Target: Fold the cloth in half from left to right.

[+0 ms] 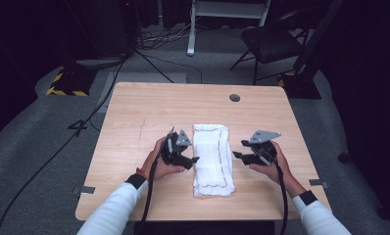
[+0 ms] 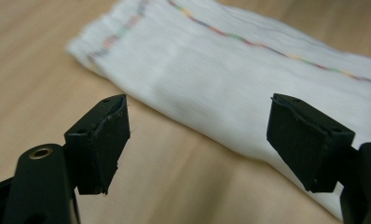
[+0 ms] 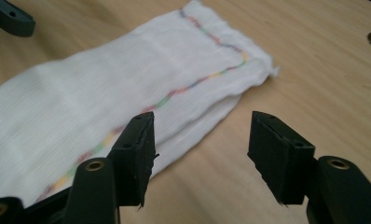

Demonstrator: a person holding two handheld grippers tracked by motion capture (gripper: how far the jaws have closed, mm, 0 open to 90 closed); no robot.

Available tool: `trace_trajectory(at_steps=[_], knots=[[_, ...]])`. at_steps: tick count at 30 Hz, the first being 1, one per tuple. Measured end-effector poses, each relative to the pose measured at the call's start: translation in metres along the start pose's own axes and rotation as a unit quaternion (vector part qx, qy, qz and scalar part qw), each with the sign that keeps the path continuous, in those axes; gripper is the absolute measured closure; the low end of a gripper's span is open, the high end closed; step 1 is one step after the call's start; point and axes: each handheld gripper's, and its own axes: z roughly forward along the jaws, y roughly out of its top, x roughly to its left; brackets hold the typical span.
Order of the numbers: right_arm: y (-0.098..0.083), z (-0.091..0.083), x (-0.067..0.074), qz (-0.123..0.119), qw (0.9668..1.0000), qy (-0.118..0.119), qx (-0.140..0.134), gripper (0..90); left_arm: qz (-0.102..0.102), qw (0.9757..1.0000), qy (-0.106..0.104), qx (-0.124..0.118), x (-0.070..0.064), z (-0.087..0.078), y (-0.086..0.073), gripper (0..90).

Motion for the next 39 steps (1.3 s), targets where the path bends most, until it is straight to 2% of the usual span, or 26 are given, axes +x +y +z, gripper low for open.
trace_trajectory(at_steps=[1,4,5,7,9,12,14,17,22,26,29,32,33,37,39], knots=[[0.006,0.006,-0.006,0.006,1.0,-0.004,-0.003,42.4,-0.011,0.9999,-0.007,-0.001,0.007,0.006,0.006,22.1],[0.021,0.026,-0.022,0.023,0.9996,-0.015,-0.005,43.6,-0.027,0.9996,0.004,0.0,0.022,0.026,0.021,22.3],[0.025,0.033,-0.026,0.029,0.9994,-0.016,-0.005,43.9,-0.027,0.9995,0.014,-0.001,0.026,0.032,0.024,22.4],[0.031,0.047,-0.033,0.034,0.9992,-0.019,0.002,44.4,-0.024,0.9992,0.028,0.015,0.036,0.044,0.029,23.1],[0.036,0.059,-0.038,0.039,0.9989,-0.022,0.013,44.4,-0.033,0.9981,0.045,0.027,0.045,0.053,0.032,23.2],[0.041,0.071,-0.046,0.055,0.9981,-0.023,0.018,44.7,-0.068,0.9965,0.045,0.02,0.059,0.061,0.031,25.3],[0.043,0.078,-0.049,0.061,0.9976,-0.022,0.024,44.7,-0.072,0.9957,0.052,0.028,0.064,0.066,0.03,26.3],[0.044,0.086,-0.052,0.068,0.9969,-0.022,0.034,44.9,-0.084,0.9946,0.05,0.033,0.067,0.073,0.028,26.7],[0.043,0.099,-0.052,0.061,0.9961,-0.03,0.057,45.2,-0.09,0.9942,0.044,0.039,0.07,0.084,0.027,26.9],[0.041,0.107,-0.054,0.078,0.995,-0.024,0.057,45.2,-0.099,0.9934,0.042,0.04,0.072,0.088,0.028,25.1],[0.039,0.113,-0.054,0.084,0.9938,-0.02,0.07,46.3,-0.097,0.9939,0.037,0.038,0.073,0.09,0.027,24.1],[0.036,0.114,-0.055,0.093,0.9936,-0.009,0.063,50.4,-0.091,0.9947,0.03,0.036,0.073,0.089,0.027,25.4],[0.036,0.114,-0.055,0.095,0.9936,-0.005,0.061,51.3,-0.083,0.9957,0.022,0.034,0.073,0.089,0.027,29.4],[0.037,0.114,-0.053,0.088,0.9942,0.012,0.06,68.3,-0.073,0.9968,0.002,0.034,0.072,0.088,0.029,47.6],[0.037,0.115,-0.053,0.086,0.9943,0.021,0.06,74.3,-0.074,0.9967,-0.003,0.033,0.073,0.088,0.03,55.2]])
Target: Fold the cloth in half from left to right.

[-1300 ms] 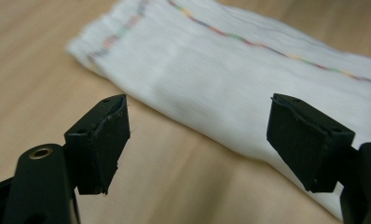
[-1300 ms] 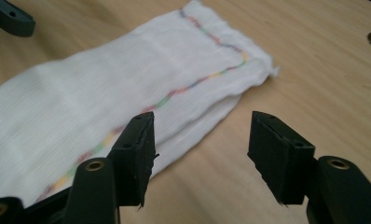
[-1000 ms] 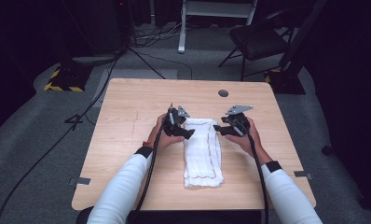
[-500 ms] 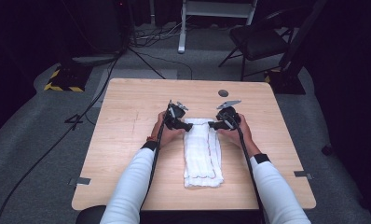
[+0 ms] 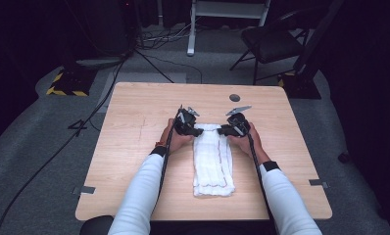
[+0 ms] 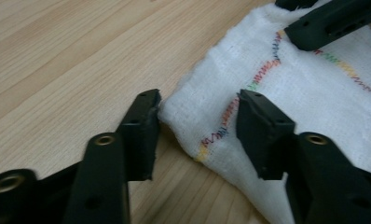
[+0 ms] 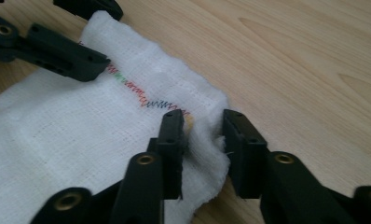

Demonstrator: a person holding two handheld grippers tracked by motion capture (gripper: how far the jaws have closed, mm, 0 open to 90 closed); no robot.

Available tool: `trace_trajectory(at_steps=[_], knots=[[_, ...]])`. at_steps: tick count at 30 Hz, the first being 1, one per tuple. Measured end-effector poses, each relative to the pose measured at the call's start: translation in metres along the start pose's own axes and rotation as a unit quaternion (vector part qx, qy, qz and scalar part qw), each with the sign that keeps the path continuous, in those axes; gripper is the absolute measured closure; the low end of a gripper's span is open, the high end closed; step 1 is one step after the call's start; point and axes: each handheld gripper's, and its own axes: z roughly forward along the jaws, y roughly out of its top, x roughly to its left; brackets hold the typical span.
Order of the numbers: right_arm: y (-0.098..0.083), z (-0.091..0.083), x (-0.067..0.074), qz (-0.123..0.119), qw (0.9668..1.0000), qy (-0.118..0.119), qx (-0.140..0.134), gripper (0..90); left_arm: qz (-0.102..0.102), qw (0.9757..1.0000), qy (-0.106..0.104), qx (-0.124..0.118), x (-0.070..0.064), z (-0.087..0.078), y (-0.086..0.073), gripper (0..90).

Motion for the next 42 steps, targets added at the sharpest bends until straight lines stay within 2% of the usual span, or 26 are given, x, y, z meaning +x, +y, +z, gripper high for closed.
trace_trajectory(at_steps=[4,7,11,18,24,32,36,42], knots=[[0.001,0.0,0.001,-0.002,1.0,-0.001,0.001,79.7,-0.004,0.9998,-0.019,-0.002,0.001,0.002,0.002,69.0],[0.003,0.001,0.003,-0.014,0.9998,-0.017,0.0,81.9,-0.003,0.9996,-0.027,-0.003,0.003,0.002,0.003,76.7],[0.005,0.002,0.004,-0.021,0.9992,-0.032,-0.007,83.1,0.004,0.9999,-0.008,-0.006,0.003,0.003,0.007,81.9],[0.011,-0.007,0.003,-0.022,0.9978,-0.05,-0.037,83.7,0.005,0.9993,0.011,-0.035,0.004,-0.005,0.015,83.1],[0.02,-0.018,0.007,-0.034,0.9957,-0.063,-0.059,83.9,0.02,0.9983,0.025,-0.048,0.003,-0.015,0.024,83.2],[0.026,-0.03,0.01,-0.044,0.9937,-0.068,-0.077,84.1,0.041,0.9974,0.025,-0.054,0.0,-0.029,0.031,83.2],[0.027,-0.037,0.011,-0.043,0.9932,-0.065,-0.087,84.3,0.049,0.9966,0.014,-0.064,-0.003,-0.038,0.033,83.1],[0.027,-0.053,0.013,-0.052,0.992,-0.055,-0.101,84.5,0.075,0.9947,0.002,-0.071,-0.013,-0.053,0.032,83.1]])
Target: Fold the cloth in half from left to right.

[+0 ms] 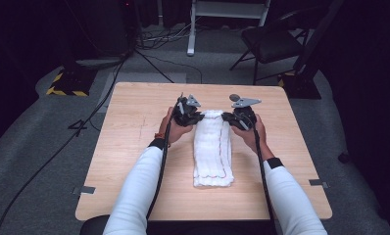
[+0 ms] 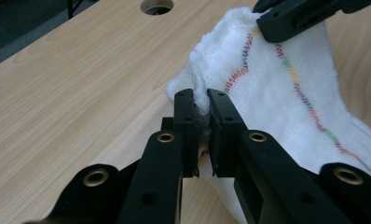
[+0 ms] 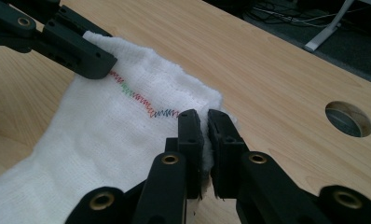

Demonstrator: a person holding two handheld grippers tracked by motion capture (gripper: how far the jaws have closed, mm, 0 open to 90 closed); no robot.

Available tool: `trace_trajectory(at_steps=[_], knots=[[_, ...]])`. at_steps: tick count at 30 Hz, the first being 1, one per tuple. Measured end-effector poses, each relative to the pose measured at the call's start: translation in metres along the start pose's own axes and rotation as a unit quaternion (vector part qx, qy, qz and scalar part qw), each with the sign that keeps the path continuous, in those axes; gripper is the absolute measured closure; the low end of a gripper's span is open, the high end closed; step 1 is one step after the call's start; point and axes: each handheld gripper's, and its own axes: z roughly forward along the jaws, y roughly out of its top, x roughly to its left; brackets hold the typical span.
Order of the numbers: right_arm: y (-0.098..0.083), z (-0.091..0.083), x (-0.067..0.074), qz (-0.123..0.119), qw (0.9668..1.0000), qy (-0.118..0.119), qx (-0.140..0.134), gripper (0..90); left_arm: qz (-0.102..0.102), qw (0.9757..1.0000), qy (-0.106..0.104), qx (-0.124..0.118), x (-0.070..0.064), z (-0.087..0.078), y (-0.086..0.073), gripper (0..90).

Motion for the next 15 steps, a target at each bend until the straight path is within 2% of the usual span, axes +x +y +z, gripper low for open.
trace_trajectory(at_steps=[6,9,15], knots=[[-0.003,-0.011,0.002,-0.003,0.9999,0.011,-0.01,84.6,0.021,0.9998,-0.007,-0.002,-0.012,-0.009,-0.002,83.1],[-0.005,-0.015,0.006,-0.008,0.9997,0.02,-0.013,84.6,0.025,0.9997,-0.007,-0.001,-0.014,-0.011,-0.005,83.1],[-0.007,-0.025,0.012,-0.017,0.999,0.036,-0.021,84.7,0.027,0.9994,-0.017,-0.015,-0.019,-0.02,-0.01,83.1]])
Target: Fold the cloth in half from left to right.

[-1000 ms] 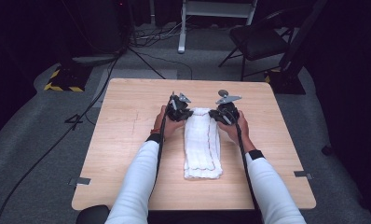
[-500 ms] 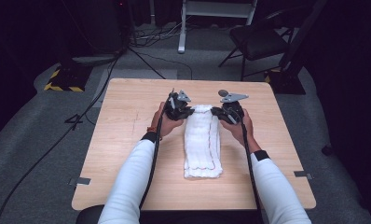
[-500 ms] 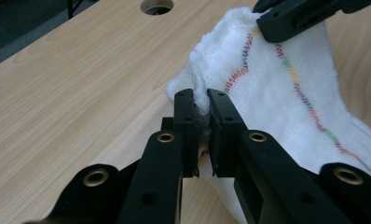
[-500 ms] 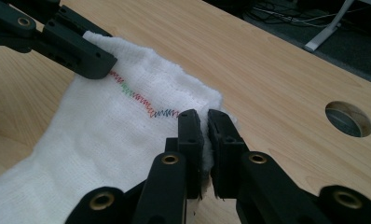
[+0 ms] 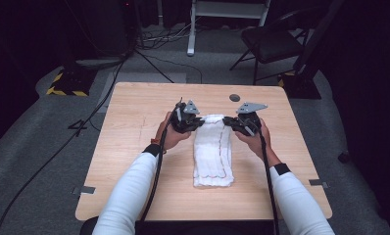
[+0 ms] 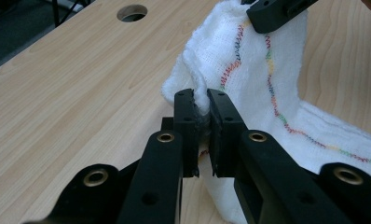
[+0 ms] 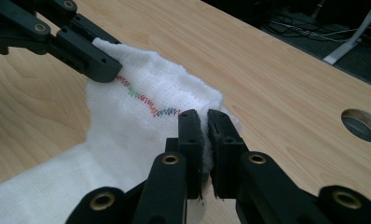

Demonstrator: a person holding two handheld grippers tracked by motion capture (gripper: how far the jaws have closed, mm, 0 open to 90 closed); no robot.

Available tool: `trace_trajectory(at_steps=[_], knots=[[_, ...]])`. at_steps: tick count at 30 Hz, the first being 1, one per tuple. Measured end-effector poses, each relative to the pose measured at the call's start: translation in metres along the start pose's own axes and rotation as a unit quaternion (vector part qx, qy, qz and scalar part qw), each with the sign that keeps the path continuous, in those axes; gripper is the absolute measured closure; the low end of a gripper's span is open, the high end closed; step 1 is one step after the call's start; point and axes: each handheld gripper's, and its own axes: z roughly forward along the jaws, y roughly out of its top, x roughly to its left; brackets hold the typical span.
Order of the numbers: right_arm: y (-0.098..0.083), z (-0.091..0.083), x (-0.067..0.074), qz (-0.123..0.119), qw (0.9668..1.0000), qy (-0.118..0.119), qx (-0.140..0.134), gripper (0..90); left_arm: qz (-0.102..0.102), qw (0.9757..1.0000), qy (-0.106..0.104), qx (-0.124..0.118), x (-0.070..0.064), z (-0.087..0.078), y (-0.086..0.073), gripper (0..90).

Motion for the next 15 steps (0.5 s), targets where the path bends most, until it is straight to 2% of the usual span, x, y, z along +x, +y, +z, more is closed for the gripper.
trace_trajectory(at_steps=[9,15], knots=[[-0.006,-0.013,0.012,-0.013,0.9996,0.022,-0.009,84.8,0.025,0.9996,-0.013,-0.003,-0.016,-0.013,-0.008,82.9],[-0.014,-0.018,0.018,-0.016,0.9992,0.036,-0.011,84.8,0.027,0.9993,-0.024,-0.007,-0.024,-0.017,-0.016,82.8]])
